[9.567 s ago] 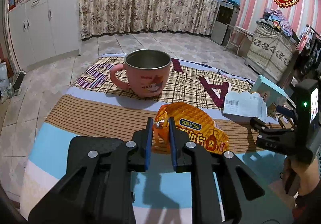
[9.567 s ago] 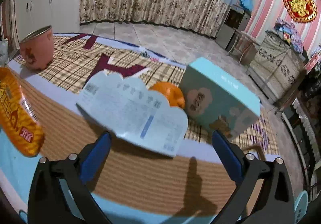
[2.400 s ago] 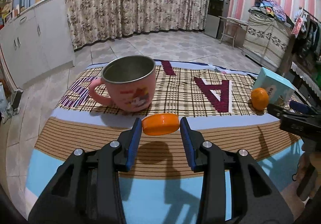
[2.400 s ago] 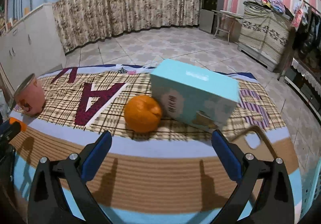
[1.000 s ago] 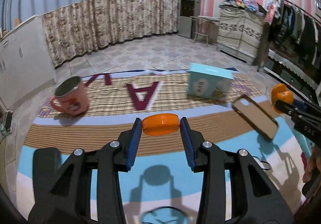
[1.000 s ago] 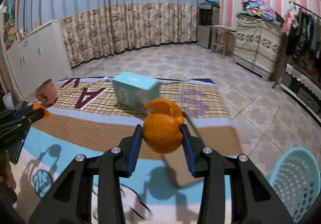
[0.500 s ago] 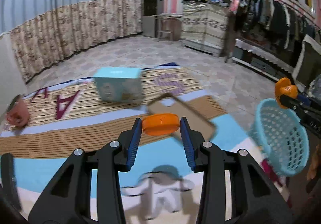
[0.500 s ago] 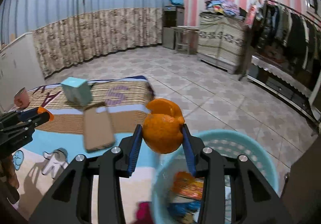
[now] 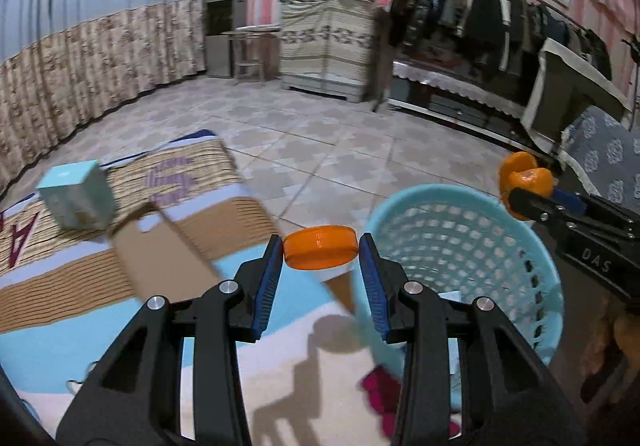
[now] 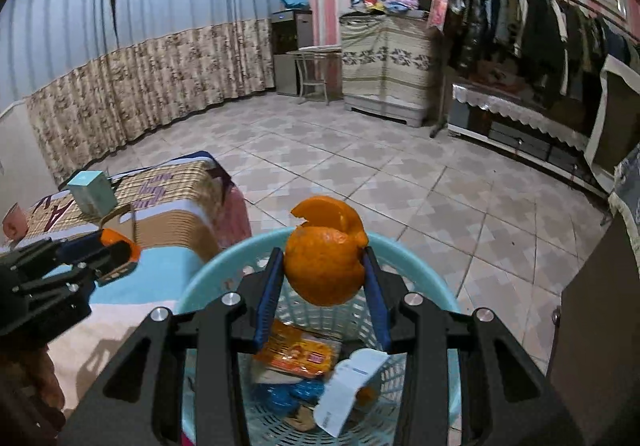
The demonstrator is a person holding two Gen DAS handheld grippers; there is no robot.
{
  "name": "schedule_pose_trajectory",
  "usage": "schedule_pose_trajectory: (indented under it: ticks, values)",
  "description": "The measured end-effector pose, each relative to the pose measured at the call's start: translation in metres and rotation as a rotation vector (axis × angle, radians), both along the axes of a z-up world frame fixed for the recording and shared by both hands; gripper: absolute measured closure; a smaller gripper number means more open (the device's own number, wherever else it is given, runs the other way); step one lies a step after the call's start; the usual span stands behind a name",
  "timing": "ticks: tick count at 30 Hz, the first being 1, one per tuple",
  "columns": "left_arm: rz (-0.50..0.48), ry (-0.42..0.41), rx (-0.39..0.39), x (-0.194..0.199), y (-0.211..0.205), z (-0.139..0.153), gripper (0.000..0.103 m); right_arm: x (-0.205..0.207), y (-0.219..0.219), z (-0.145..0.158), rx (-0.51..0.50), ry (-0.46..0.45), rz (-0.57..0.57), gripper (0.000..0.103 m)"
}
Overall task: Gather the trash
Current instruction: 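Carry the bottle cap and orange over the blue basket with both tools, then open the left tool to drop the bottle cap into the basket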
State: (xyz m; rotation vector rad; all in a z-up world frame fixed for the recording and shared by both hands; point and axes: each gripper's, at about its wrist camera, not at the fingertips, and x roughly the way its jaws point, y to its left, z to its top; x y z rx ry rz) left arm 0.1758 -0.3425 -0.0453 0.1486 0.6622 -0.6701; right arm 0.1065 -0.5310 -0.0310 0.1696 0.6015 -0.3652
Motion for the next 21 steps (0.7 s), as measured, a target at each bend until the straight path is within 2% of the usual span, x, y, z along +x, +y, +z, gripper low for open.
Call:
schedule_pose_trajectory:
  ticks: [7, 13, 15, 19, 21]
  values:
    - [-0.056, 0.016, -0.016, -0.01, -0.03, -0.003, 0.064, -0.008, -0.018, -0.01, 0.029, -0.003, -0.036, 0.064]
    - [-0.079, 0.014, -0.034, -0.012, -0.039, 0.001, 0.041, -0.012, -0.018, -0.014, 0.03, -0.002, -0.041, 0.064]
    - [-0.057, -0.011, -0.029, -0.012, -0.037, 0.004, 0.03, -0.012, -0.018, -0.015, 0.031, -0.001, -0.041, 0.064]
    - [-0.012, -0.008, -0.033, -0.005, -0.02, 0.005, 0.024, -0.012, -0.016, -0.023, 0.034, 0.011, -0.038, 0.064]
    - [0.022, -0.017, -0.025, -0.002, -0.011, 0.006, 0.014, -0.01, -0.013, -0.028, 0.041, 0.015, -0.035, 0.063]
